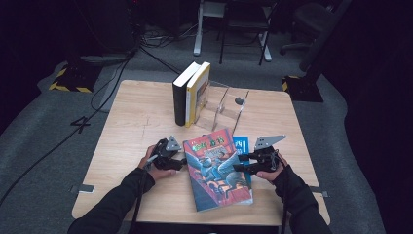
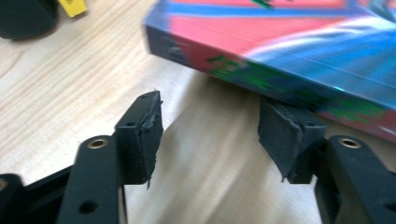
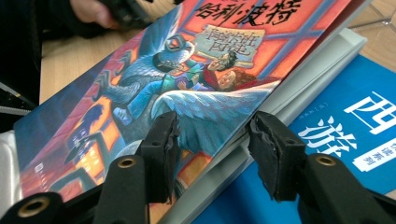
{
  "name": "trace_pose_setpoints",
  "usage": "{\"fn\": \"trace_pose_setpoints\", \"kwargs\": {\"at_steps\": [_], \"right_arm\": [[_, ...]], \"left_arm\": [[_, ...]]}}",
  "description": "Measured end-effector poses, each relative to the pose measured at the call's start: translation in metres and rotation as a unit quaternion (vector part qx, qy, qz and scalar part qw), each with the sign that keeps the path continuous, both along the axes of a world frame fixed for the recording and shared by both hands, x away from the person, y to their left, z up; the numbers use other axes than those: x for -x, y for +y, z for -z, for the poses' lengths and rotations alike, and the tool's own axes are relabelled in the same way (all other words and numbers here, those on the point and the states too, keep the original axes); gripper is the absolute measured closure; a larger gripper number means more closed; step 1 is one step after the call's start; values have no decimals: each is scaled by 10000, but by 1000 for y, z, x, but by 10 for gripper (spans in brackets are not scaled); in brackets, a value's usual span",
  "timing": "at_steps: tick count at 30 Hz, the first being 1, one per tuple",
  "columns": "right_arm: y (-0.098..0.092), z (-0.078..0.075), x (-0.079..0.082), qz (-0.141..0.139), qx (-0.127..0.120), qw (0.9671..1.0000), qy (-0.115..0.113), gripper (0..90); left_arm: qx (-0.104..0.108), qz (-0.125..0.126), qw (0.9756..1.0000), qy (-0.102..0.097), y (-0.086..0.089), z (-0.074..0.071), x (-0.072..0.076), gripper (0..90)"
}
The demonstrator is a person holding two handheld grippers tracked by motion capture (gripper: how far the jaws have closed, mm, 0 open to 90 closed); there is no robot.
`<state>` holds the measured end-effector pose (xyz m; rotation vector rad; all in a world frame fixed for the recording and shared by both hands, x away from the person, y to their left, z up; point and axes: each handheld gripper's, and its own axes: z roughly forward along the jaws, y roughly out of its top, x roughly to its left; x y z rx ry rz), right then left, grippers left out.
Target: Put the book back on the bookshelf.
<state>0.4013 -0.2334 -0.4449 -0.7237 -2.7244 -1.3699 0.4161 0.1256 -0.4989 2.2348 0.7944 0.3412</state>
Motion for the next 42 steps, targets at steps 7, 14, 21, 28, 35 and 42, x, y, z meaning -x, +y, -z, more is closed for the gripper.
{"fn": "trace_pose_setpoints", "kwargs": {"at_steps": [7,14,21,28,35,42], "right_arm": [[1,1,-5,-38,-115,9998,187,404],[7,12,-20,49,-95,9995,289,370],[-2,7,-23,289,-881,9956,146,706],[-1,0,-22,80,-786,9966,235,592],[19,4,-25,50,-603,9980,203,577],[19,-2,-22,39,-665,9978,20,730]], "left_arm": [[-43,14,9999,-104,-6,0,-19,533],[276,-82,9996,44,-7,-2,-33,632],[740,201,9970,-43,-4,-11,-39,782],[677,456,9964,-225,-8,-17,-40,872],[722,554,9954,-292,-10,-20,-42,891],[749,456,9957,-283,-9,-19,-43,886]]}}
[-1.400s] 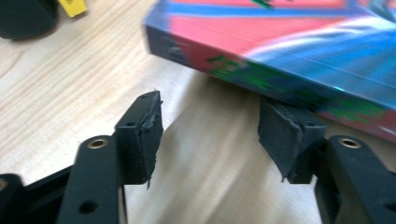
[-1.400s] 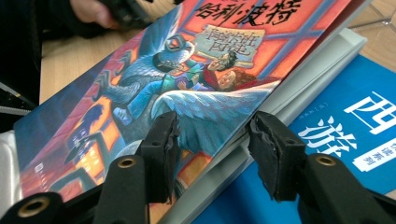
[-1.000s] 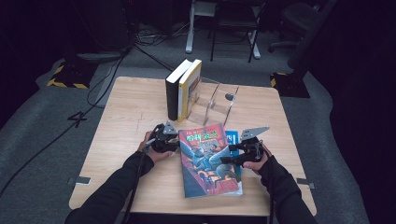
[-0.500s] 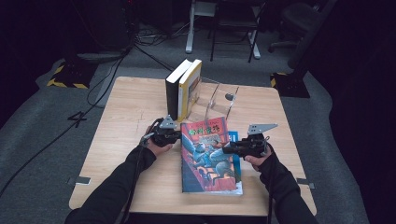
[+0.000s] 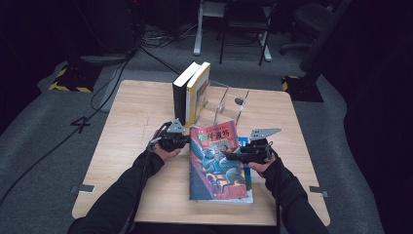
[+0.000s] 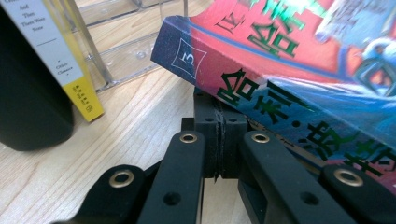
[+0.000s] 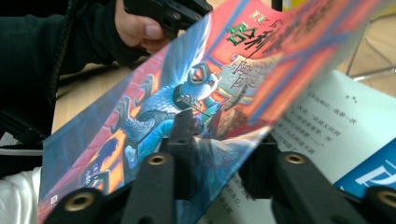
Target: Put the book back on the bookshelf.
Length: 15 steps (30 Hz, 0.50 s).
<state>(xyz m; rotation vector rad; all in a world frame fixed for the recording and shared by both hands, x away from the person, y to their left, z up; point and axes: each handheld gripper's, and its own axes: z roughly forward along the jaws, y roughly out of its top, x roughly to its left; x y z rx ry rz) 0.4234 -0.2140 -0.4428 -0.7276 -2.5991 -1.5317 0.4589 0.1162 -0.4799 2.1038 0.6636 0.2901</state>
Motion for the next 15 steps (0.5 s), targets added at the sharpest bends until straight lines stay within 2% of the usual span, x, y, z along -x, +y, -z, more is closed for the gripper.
{"fn": "trace_pose_setpoints", "kwargs": {"at_steps": [2,4,5,7,9,12,15], "right_arm": [[1,-2,4,24,-20,9999,-169,768],[1,-3,5,35,-41,9998,-187,779],[0,-3,7,41,-92,9997,-212,793],[0,-5,10,33,-181,9993,-319,824],[2,-6,13,65,-164,9990,-404,833],[2,-8,15,46,-276,9982,-522,844],[2,-11,19,88,-350,9971,-665,848]], "left_arm": [[26,-59,10000,13,1,0,-1,851],[41,-95,9999,29,2,1,-2,799],[52,-200,9998,51,3,1,-3,799],[183,-258,9994,154,5,2,-4,730],[231,-272,9992,150,6,0,-6,714],[418,-288,9986,151,9,-4,-8,685],[441,-272,9986,72,10,-13,-7,698]]}}
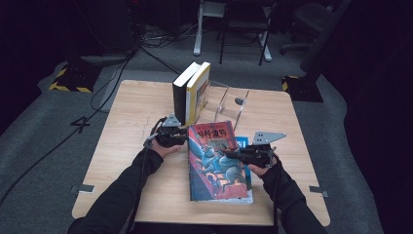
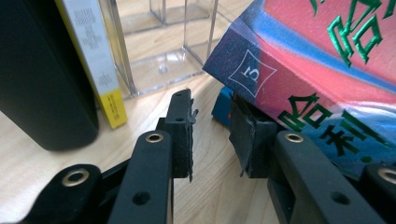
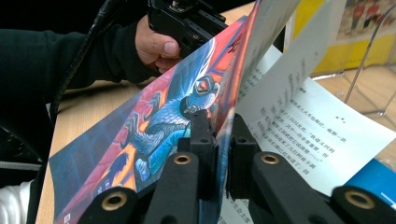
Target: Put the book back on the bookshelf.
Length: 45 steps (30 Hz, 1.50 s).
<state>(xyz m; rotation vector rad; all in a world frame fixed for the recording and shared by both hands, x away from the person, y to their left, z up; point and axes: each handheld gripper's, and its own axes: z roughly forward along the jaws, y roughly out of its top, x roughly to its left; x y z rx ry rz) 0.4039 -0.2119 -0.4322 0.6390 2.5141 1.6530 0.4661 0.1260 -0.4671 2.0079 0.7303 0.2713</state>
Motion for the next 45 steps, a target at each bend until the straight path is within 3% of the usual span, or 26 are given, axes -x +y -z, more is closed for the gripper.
{"fn": "trace_pose_setpoints", "kwargs": {"at_steps": [3,4,6,8,10,11,13,19,21,23,27,30,34,37,45], "right_arm": [[-1,-3,3,14,-54,9999,-116,849],[-1,-7,6,49,-92,9997,-242,850],[0,-10,9,98,-78,9990,-421,848],[0,-15,10,145,-103,9983,-548,834],[-1,-19,11,183,-100,9976,-668,817],[-1,-21,11,184,-104,9974,-682,800],[-1,-25,9,207,-93,9974,-687,767],[-1,-30,5,136,-153,9977,-639,686],[-1,-32,4,169,-178,9977,-626,696],[-1,-34,3,189,-255,9974,-647,769],[1,-38,4,191,-213,9969,-738,802],[3,-43,8,215,-122,9952,-950,819],[4,-48,10,350,-285,9923,-1150,852],[3,-53,14,440,-303,9893,-1356,860],[0,-52,35,298,-284,9819,-1849,862]], "left_arm": [[109,104,9999,-83,1,-8,2,743],[205,202,9995,-132,0,-15,4,835],[200,251,9992,-246,-1,-24,5,895],[292,320,9987,-251,1,-33,4,898],[246,368,9983,-378,0,-43,4,899],[246,368,9983,-378,0,-43,4,899],[282,460,9971,-528,-4,-60,5,899],[253,658,9943,-800,-16,-83,9,900],[291,795,9921,-923,-20,-90,14,900],[319,844,9911,-975,-24,-96,16,900],[284,844,9906,-1039,-26,-103,16,900],[364,843,9900,-1074,-24,-109,17,900],[484,872,9874,-1227,-22,-123,22,900],[400,922,9851,-1394,-23,-131,29,900],[604,974,9818,-1518,-17,-133,47,899]]}}
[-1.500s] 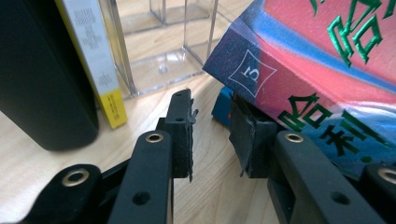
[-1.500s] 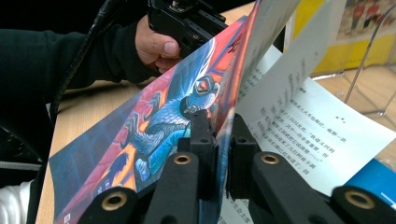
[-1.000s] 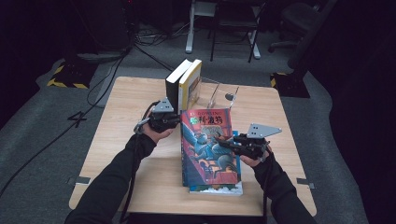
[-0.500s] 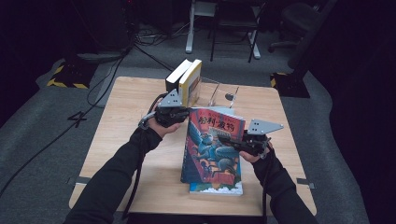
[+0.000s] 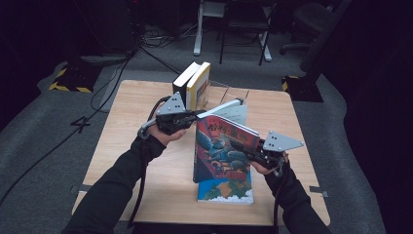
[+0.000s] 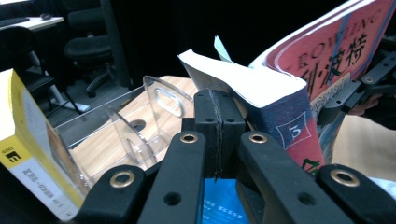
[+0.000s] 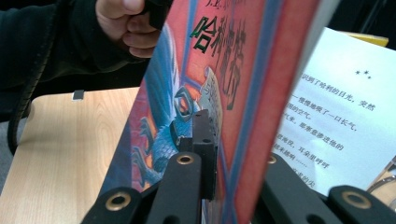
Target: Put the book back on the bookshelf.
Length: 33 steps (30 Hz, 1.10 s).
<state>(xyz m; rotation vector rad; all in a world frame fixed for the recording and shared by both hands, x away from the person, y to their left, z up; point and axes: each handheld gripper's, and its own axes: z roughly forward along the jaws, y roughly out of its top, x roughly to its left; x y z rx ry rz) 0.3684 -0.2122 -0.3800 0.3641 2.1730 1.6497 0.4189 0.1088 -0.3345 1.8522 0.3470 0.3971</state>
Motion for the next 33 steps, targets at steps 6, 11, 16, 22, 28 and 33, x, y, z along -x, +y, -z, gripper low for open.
{"fn": "trace_pose_setpoints", "kwargs": {"at_steps": [6,11,16,22,28,33], "right_arm": [[-2,-1,19,-53,103,9996,-262,864],[-2,0,27,-57,114,9993,-358,865],[-3,1,33,-58,106,9991,-408,865],[-3,1,42,-47,124,9989,-452,865],[-3,2,46,-28,154,9986,-500,864],[-3,3,49,-8,132,9986,-505,864]], "left_arm": [[74,-74,9999,-98,6,3,15,876],[63,-157,9999,-35,13,10,26,786],[9,-272,9996,104,24,26,45,718],[-474,-120,9983,321,28,59,71,680],[-610,149,9965,547,27,75,84,640],[-899,284,9932,677,7,97,94,560]]}}
